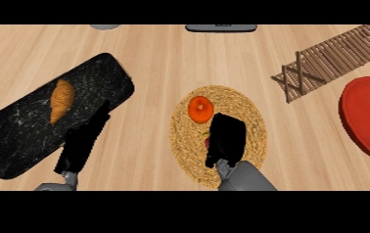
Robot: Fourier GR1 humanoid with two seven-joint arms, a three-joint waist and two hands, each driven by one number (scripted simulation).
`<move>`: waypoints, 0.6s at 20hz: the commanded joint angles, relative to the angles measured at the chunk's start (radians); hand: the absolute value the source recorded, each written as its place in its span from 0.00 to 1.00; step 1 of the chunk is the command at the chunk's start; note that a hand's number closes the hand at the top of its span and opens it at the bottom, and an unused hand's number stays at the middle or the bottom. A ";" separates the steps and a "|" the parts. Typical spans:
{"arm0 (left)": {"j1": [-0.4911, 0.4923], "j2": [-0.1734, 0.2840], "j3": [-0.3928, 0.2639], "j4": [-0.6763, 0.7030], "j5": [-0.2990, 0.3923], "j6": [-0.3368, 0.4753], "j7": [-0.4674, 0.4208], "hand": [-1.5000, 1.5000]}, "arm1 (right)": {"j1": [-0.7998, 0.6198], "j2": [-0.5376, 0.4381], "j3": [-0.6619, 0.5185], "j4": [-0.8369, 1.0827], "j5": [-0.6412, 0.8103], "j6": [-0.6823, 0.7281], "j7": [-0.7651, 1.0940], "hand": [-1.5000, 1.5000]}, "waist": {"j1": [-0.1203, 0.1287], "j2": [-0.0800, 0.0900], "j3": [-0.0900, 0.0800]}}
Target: Pick the bell pepper from the placemat and place it in the tiered shelf
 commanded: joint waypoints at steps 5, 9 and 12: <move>0.032 0.003 0.023 0.000 0.009 0.007 -0.015 0.50 | 0.126 -0.469 -0.186 -0.143 -0.234 -0.016 -0.500 1.00 | -0.059 0.005 0.009; 0.027 0.006 0.042 -0.003 0.015 0.016 -0.012 0.50 | 0.151 -0.625 -0.298 -0.165 -0.364 -0.032 -0.729 1.00 | -0.089 0.001 0.012; 0.052 0.010 0.045 -0.008 0.014 0.020 -0.020 0.50 | 0.154 -0.754 -0.435 -0.154 -0.471 -0.047 -0.899 1.00 | -0.091 -0.004 0.012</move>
